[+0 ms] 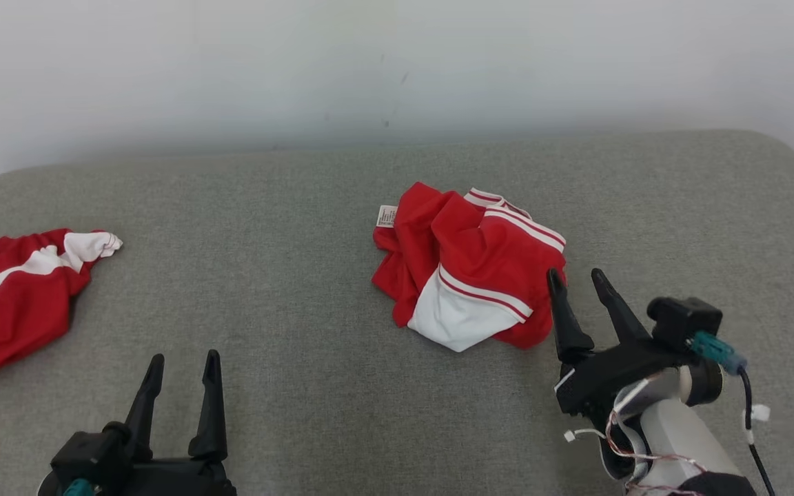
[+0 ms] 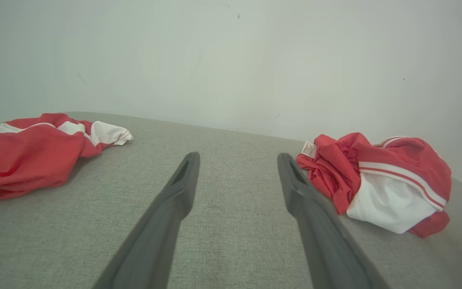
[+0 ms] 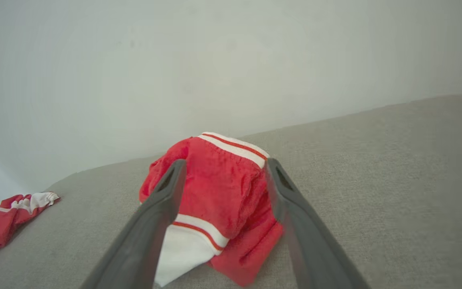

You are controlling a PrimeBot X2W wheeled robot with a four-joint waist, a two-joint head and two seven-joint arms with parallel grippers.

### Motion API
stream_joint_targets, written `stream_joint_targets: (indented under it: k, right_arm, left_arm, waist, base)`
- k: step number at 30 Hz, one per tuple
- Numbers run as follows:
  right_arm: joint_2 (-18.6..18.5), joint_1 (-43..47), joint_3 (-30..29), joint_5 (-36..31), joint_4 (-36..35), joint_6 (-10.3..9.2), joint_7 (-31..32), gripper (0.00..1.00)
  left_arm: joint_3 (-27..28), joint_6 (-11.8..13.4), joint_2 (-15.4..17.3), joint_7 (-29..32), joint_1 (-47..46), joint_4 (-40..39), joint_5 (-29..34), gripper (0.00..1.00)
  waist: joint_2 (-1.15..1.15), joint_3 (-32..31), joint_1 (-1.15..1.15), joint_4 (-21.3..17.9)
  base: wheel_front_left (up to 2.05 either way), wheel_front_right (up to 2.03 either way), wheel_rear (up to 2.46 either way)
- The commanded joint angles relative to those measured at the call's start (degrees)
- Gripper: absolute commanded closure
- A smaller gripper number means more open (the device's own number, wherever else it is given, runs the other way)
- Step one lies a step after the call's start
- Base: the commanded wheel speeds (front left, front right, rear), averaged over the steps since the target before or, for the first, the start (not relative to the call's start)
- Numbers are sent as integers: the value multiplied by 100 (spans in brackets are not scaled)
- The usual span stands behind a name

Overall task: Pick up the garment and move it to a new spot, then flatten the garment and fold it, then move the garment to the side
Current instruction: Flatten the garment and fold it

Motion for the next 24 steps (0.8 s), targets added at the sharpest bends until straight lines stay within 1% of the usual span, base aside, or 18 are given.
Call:
stream_joint_targets:
  k: [1, 3, 5, 7, 8, 14, 16, 17, 18, 21, 24]
  right_arm:
    - [-8, -298, 52, 231, 370, -14, 144, 0]
    - [-4, -547, 50, 379, 774, -14, 295, 0]
    - [-4, -828, 34, 317, 1162, -14, 375, 0]
    - [-2, -1031, 54, 417, 1468, -14, 320, 0]
    - [-2, -1031, 54, 417, 1468, -14, 320, 0]
    - [-3, -1494, 166, 685, 2188, -14, 124, 0]
    - [-4, -1600, 262, 644, 2355, -14, 15, 1]
    - [-6, -1715, 361, 692, 2453, -14, -97, 89]
    - [-4, -1785, 425, 615, 2485, -14, -161, 100]
    - [-4, -1916, 627, 530, 2445, -14, -345, 100]
    - [-2, -1998, 917, 685, 2210, -14, -434, 100]
  left_arm:
    - [-35, -23, 0, -5, -81, -43, -18, 0]
    - [-86, -33, 0, -5, -136, -62, -26, 0]
    - [-140, -25, 0, -5, -195, -78, -34, 0]
    - [-181, -31, 0, -5, -228, -91, -47, 0]
    - [-181, -31, 0, -5, -228, -91, -47, 0]
    - [-289, -32, 0, -5, -321, -122, -81, 0]
    - [-298, -14, 0, -5, -340, -135, -101, 0]
    - [-310, -3, -1, -5, -347, -138, -115, 0]
    - [-312, 6, -1, -5, -346, -140, -119, 0]
    - [-305, 14, 0, -5, -308, -124, -131, 0]
    - [-276, 26, 0, -5, -233, -117, -131, 0]
  waist:
    - [0, 181, -1, 170]
    - [0, 249, -1, 244]
    - [0, 318, -1, 319]
    - [0, 372, -1, 381]
    - [0, 372, -1, 381]
    - [0, 468, -1, 506]
    - [0, 476, -1, 522]
    - [0, 472, -1, 534]
    - [0, 464, -1, 540]
    - [0, 412, -1, 549]
    - [0, 328, -1, 534]
  base:
    - [0, 0, 0]
    - [0, 0, 0]
    - [0, 0, 0]
    - [0, 0, 0]
    - [0, 0, 0]
    - [0, 0, 0]
    - [0, 0, 0]
    - [0, 0, 0]
    - [0, 0, 0]
    - [0, 0, 0]
    - [0, 0, 0]
